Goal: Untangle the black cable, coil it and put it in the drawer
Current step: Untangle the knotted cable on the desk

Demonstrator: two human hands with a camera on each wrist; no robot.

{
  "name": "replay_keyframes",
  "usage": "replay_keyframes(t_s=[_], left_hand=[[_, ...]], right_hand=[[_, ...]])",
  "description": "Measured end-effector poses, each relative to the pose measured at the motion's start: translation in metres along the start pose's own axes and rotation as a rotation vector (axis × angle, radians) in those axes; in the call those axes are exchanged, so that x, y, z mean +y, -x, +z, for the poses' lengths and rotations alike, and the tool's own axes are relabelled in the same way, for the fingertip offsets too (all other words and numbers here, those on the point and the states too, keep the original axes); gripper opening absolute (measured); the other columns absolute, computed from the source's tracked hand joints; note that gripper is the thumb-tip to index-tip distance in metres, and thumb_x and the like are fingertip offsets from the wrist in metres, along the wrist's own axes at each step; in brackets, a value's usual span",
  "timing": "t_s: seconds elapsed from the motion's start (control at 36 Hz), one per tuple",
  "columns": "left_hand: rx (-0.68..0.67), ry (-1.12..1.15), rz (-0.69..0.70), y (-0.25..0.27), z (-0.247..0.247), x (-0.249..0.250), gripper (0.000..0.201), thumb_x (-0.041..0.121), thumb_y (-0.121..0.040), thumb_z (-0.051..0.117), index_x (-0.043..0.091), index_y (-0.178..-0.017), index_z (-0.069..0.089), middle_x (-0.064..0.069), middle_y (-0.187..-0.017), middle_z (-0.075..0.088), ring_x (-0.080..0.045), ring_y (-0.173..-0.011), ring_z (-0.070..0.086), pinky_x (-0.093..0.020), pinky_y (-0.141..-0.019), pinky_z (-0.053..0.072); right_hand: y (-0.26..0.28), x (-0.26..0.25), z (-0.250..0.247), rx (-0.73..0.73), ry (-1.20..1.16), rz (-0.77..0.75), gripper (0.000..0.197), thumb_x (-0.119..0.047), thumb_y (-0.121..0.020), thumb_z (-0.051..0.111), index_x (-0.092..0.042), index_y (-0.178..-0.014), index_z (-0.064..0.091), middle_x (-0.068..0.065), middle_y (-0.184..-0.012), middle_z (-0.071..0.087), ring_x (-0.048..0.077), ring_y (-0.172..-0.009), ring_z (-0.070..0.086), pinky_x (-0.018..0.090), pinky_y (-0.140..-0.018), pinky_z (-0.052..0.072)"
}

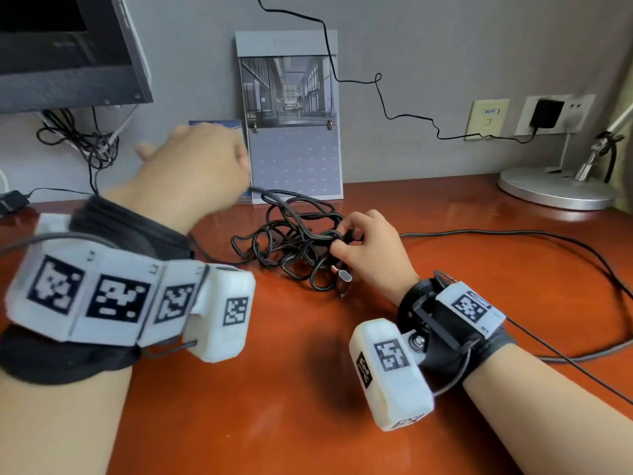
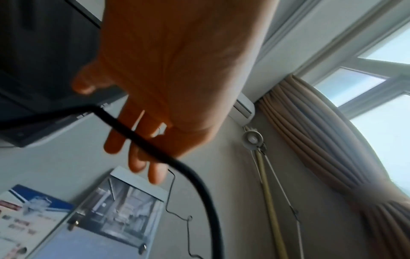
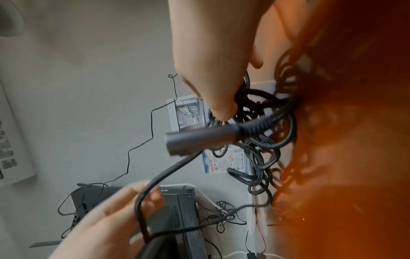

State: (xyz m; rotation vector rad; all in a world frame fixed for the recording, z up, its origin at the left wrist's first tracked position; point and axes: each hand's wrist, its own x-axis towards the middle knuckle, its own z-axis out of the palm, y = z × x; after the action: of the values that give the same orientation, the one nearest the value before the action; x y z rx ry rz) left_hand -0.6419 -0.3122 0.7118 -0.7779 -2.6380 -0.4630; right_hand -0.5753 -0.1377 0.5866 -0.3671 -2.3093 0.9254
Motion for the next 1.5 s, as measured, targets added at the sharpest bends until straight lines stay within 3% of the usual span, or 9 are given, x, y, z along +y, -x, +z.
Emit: replay_keyframes(t_s=[0.28, 0.44, 0.58, 0.69, 0.83, 1.06, 1.19, 1.31, 1.5], left_hand=[[-0.386, -0.171, 0.265, 0.027, 0.035, 0.048, 0.024, 0.041, -0.086, 0.054, 0.021, -0.093, 0.064, 0.001, -0.091, 0.066, -0.023, -0.088, 0.061, -0.032, -0.077, 0.049], [-0.423, -0.199, 0.298, 0.028, 0.038, 0.045, 0.021, 0.019, -0.091, 0.046, 0.03, -0.104, 0.059, 0.012, -0.074, 0.054, -0.015, -0.088, 0.053, -0.029, -0.072, 0.038], [-0.418, -0.266, 0.29, 0.026, 0.028, 0.041, 0.044, 0.016, -0.093, 0.044, 0.036, -0.133, 0.045, 0.002, -0.113, 0.058, -0.022, -0.103, 0.05, -0.03, -0.077, 0.036], [-0.426, -0.195, 0.227, 0.023, 0.009, 0.03, 0.036, 0.008, -0.091, 0.045, 0.032, -0.108, 0.066, 0.01, -0.08, 0.061, -0.021, -0.094, 0.058, -0.031, -0.084, 0.049], [-0.349, -0.076, 0.116, 0.009, -0.019, 0.002, 0.033, -0.004, -0.091, 0.047, 0.021, -0.088, 0.068, 0.009, -0.069, 0.061, 0.0, -0.053, 0.05, -0.017, -0.05, 0.037], [-0.377, -0.119, -0.058, -0.002, -0.01, -0.033, 0.022, -0.001, -0.093, 0.047, 0.006, -0.093, 0.068, 0.002, -0.07, 0.062, -0.015, -0.06, 0.051, -0.024, -0.052, 0.037], [-0.433, -0.203, 0.039, 0.002, 0.015, -0.008, 0.031, 0.002, -0.09, 0.04, 0.004, -0.113, 0.062, -0.014, -0.116, 0.062, -0.029, -0.104, 0.056, -0.037, -0.092, 0.047], [-0.481, -0.078, 0.175, 0.009, 0.039, 0.019, 0.029, 0.006, -0.087, 0.046, 0.016, -0.112, 0.056, -0.005, -0.114, 0.061, -0.023, -0.105, 0.055, -0.035, -0.093, 0.046], [-0.463, 0.013, 0.258, 0.016, 0.061, 0.037, 0.029, 0.006, -0.092, 0.042, 0.02, -0.112, 0.058, -0.005, -0.108, 0.061, -0.024, -0.097, 0.058, -0.034, -0.086, 0.049]], right_hand=[[0.001, -0.006, 0.004, 0.084, 0.056, 0.021, 0.012, -0.02, -0.074, 0.064, -0.024, -0.073, 0.053, -0.008, -0.068, 0.048, 0.016, -0.073, 0.048, 0.027, -0.062, 0.032], [0.001, -0.004, 0.001, 0.07, 0.051, 0.056, 0.013, -0.019, -0.079, 0.059, -0.025, -0.074, 0.05, -0.009, -0.076, 0.046, 0.016, -0.079, 0.047, 0.026, -0.065, 0.032], [0.0, -0.002, -0.001, 0.123, 0.08, 0.128, 0.009, -0.018, -0.081, 0.052, -0.026, -0.083, 0.056, -0.008, -0.083, 0.05, 0.018, -0.083, 0.05, 0.026, -0.066, 0.034], [-0.002, 0.004, -0.006, 0.161, 0.065, 0.229, 0.015, -0.02, -0.082, 0.051, -0.026, -0.087, 0.064, -0.004, -0.085, 0.062, 0.024, -0.089, 0.059, 0.03, -0.071, 0.044], [-0.007, 0.015, -0.015, 0.229, 0.062, 0.307, 0.017, -0.022, -0.081, 0.052, -0.027, -0.089, 0.066, -0.003, -0.084, 0.063, 0.024, -0.09, 0.06, 0.03, -0.073, 0.046], [-0.007, 0.017, -0.011, 0.213, -0.005, 0.216, 0.007, -0.017, -0.083, 0.057, -0.023, -0.086, 0.059, -0.001, -0.097, 0.043, 0.017, -0.077, 0.05, 0.028, -0.075, 0.042], [-0.006, 0.017, -0.009, 0.195, -0.061, 0.168, 0.013, -0.01, -0.08, 0.057, -0.022, -0.083, 0.057, -0.006, -0.085, 0.04, 0.005, -0.066, 0.046, 0.026, -0.07, 0.04], [-0.007, 0.017, -0.009, 0.228, -0.071, 0.183, 0.02, -0.014, -0.077, 0.058, -0.03, -0.071, 0.05, -0.002, -0.077, 0.053, 0.024, -0.076, 0.06, 0.04, -0.075, 0.051], [-0.006, 0.014, -0.012, 0.259, -0.022, 0.208, 0.016, -0.023, -0.077, 0.062, -0.027, -0.071, 0.049, -0.007, -0.082, 0.059, 0.018, -0.083, 0.057, 0.037, -0.076, 0.048]])
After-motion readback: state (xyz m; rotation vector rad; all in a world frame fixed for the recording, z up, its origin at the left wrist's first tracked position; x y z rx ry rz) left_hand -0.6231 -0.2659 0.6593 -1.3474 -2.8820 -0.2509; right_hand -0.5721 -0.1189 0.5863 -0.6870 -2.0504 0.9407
